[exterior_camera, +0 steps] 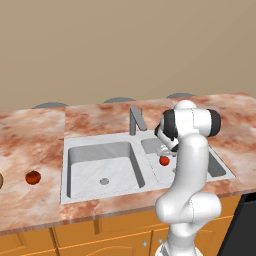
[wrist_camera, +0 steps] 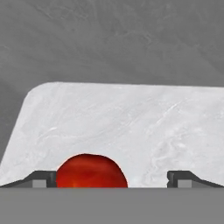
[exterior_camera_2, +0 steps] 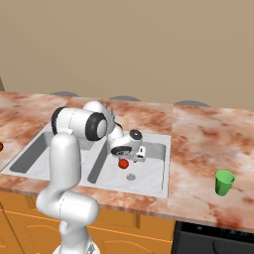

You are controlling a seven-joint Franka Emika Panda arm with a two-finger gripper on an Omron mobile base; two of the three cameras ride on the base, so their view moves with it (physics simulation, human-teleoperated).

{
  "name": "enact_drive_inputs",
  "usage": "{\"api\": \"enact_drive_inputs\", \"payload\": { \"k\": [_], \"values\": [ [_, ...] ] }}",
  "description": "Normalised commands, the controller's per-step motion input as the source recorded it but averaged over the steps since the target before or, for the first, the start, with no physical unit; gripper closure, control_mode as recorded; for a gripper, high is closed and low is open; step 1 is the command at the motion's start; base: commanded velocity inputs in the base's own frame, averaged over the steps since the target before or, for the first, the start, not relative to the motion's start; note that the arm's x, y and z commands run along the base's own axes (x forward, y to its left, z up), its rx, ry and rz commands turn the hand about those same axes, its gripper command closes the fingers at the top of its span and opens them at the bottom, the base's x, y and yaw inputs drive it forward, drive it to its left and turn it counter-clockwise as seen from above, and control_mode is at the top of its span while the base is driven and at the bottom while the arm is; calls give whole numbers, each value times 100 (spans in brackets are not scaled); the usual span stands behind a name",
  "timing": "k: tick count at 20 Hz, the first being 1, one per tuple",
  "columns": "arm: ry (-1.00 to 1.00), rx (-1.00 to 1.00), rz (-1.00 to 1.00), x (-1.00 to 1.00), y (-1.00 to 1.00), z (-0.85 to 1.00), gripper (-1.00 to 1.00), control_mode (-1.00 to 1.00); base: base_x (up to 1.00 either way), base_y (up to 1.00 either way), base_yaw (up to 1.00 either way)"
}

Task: Remove the tomato and tomato from the sink. Then move the bowl and cup from the counter to the sink for washing.

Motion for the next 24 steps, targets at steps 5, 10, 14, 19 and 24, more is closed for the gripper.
{"api": "enact_drive_inputs", "payload": {
  "k": [5,10,14,19,24],
  "values": [
    [0,0,0,8,1,-19,-100,-100,0,0,0],
    [0,0,0,8,1,-16,-100,-100,0,0,0],
    [0,0,0,1,0,-12,-100,-100,0,0,0],
    [0,0,-2,-9,0,-8,-100,-100,0,0,0],
    [0,0,-4,-14,0,0,-100,-100,0,0,0]
  ]
}}
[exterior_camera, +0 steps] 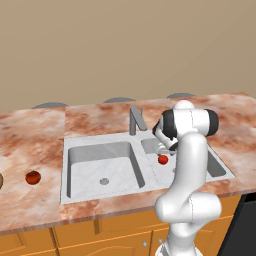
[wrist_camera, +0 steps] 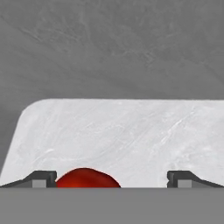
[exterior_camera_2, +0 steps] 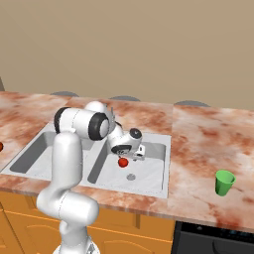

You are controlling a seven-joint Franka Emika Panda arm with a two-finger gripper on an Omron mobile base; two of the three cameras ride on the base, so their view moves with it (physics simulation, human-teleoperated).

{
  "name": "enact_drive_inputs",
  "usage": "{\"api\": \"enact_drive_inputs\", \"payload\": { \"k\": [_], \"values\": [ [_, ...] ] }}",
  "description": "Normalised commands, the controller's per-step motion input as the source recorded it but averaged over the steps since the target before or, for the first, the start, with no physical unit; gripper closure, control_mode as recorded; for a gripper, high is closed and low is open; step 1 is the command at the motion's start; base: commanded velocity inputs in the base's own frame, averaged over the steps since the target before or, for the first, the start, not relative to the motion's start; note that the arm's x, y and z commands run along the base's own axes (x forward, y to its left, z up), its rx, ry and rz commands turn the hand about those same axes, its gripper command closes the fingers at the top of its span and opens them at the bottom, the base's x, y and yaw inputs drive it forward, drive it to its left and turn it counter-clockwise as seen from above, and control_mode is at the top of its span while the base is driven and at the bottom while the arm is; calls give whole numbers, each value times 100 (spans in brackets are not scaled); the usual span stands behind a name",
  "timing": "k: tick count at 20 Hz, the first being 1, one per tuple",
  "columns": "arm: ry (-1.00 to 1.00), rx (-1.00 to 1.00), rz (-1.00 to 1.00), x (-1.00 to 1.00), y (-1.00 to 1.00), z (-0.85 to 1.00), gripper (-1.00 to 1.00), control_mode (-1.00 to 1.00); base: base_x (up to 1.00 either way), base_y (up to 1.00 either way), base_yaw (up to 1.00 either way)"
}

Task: Remove the tomato and tomato from the sink. Then move the bowl and cup from the counter to the sink for washing.

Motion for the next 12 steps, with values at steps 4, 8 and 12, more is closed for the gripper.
{"api": "enact_drive_inputs", "payload": {
  "k": [4,8,12],
  "values": [
    [0,0,-5,-15,0,0,-100,-100,0,0,0],
    [0,0,-5,-16,0,2,-100,-100,0,0,0],
    [0,0,-4,-12,1,3,-100,-100,0,0,0]
  ]
}}
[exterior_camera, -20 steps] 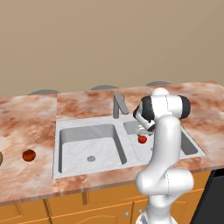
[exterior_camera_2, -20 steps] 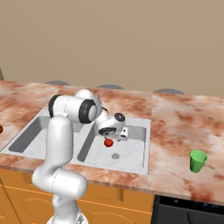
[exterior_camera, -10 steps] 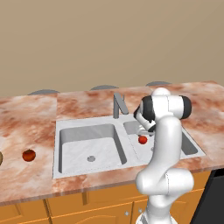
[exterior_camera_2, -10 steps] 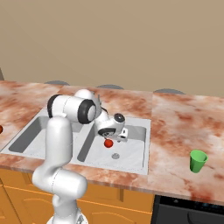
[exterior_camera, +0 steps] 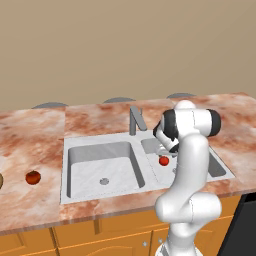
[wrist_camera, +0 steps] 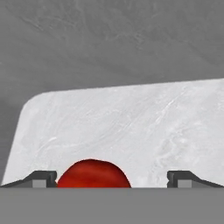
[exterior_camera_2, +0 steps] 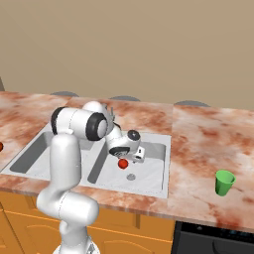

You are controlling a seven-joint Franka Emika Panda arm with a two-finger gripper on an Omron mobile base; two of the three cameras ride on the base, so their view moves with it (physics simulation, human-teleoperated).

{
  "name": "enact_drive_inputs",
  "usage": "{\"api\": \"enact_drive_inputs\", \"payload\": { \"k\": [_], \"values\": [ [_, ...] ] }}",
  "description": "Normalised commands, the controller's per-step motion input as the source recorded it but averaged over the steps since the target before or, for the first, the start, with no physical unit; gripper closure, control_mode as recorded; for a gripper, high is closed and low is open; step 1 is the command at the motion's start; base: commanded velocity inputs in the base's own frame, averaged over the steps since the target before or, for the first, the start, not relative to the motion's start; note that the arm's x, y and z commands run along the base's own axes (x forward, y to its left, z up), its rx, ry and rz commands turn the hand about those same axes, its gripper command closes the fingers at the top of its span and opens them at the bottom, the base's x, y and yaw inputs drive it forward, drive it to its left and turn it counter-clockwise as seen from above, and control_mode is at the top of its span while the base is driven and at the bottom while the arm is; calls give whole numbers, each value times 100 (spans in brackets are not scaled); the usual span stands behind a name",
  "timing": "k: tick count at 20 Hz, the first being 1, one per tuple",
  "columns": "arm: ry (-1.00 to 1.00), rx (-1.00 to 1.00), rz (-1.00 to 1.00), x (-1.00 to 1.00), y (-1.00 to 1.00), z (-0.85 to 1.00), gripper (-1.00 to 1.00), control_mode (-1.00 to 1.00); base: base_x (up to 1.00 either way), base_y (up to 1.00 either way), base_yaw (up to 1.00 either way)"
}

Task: Remove the tomato and tomato from the sink. Then move the bowl and cup from the counter to the sink for washing.

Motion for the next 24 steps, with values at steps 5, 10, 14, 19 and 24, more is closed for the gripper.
{"api": "enact_drive_inputs", "payload": {
  "k": [5,10,14,19,24],
  "values": [
    [0,0,-3,-8,1,7,-100,-100,0,0,0],
    [0,0,-2,-12,0,14,-100,-100,0,0,0],
    [0,0,-4,-18,0,15,-100,-100,0,0,0],
    [0,0,-7,-22,2,10,-100,-100,0,0,0],
    [0,0,-6,-6,10,3,-100,-100,0,0,0]
  ]
}}
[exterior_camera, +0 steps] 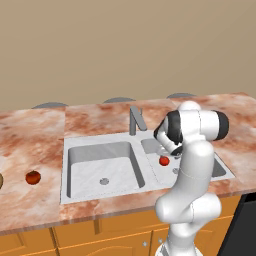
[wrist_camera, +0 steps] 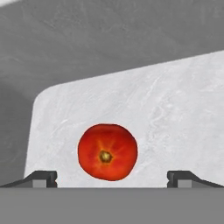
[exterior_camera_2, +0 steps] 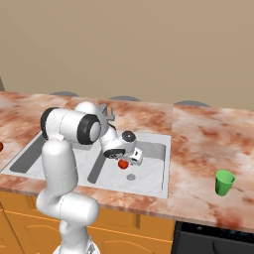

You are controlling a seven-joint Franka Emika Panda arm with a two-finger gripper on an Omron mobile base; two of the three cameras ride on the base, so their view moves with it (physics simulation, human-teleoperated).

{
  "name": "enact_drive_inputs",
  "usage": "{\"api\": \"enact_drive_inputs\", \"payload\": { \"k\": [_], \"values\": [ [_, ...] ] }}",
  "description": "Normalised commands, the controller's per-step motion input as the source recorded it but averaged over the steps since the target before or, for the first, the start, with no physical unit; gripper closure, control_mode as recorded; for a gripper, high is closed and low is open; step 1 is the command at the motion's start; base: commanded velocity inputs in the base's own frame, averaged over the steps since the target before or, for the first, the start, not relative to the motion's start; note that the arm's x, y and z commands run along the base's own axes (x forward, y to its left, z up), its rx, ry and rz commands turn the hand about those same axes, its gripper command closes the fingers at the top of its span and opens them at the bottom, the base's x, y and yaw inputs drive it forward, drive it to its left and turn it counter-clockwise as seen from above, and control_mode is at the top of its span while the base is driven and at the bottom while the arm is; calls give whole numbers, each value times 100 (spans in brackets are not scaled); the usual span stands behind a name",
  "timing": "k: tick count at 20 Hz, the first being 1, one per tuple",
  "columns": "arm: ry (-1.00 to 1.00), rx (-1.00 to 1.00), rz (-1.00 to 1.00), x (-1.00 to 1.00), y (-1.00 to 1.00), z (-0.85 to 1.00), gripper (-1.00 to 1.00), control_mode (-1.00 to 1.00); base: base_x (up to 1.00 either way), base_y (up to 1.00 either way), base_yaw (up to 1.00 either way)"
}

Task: Remove the tomato and tomato from the sink. Then move the bowl and cup from the counter to the sink for washing.

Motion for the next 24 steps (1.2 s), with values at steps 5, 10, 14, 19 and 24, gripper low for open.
{"api": "enact_drive_inputs", "payload": {
  "k": [5,10,14,19,24],
  "values": [
    [0,0,-2,-1,15,0,-100,-100,0,0,0],
    [0,0,-3,-5,4,0,-100,-100,0,0,0],
    [2,0,-4,-6,0,-5,-100,-100,0,0,0],
    [0,0,-7,-3,0,-5,-100,-100,0,0,0],
    [0,0,-1,1,2,-6,-100,-100,0,0,0]
  ]
}}
